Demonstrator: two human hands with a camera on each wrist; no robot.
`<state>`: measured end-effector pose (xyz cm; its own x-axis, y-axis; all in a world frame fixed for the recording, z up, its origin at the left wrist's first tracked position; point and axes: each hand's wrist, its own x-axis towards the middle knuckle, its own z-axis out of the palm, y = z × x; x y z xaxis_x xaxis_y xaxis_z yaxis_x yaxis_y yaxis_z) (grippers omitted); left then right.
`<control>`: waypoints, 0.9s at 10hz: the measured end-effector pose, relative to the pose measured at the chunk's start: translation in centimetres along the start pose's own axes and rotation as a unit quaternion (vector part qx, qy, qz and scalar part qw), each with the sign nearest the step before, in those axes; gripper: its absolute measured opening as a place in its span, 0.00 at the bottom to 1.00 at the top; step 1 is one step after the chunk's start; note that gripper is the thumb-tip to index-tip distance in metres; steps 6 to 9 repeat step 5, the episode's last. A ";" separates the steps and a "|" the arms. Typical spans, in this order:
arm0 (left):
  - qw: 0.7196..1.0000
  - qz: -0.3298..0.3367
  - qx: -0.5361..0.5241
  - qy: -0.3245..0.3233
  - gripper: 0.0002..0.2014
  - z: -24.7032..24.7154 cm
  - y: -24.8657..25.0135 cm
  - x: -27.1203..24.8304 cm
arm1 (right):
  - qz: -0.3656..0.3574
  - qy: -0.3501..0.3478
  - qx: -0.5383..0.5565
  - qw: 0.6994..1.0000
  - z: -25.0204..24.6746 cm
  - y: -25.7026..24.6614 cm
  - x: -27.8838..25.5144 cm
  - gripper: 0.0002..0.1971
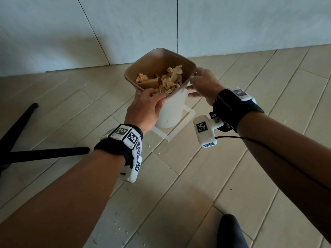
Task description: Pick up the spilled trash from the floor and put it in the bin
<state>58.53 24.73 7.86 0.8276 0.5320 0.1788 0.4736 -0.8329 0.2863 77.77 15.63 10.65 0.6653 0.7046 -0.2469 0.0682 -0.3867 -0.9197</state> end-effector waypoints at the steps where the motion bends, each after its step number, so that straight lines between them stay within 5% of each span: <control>1: 1.000 0.005 0.002 -0.007 0.16 -0.2 0.0 0.1 | 0.002 0.004 0.006 1.000 -0.1 0.1 0.3 0.23; 9: 1.000 0.011 0.025 0.000 0.16 -0.9 0.5 -0.2 | -0.004 0.026 0.017 1.000 0.0 0.2 0.4 0.27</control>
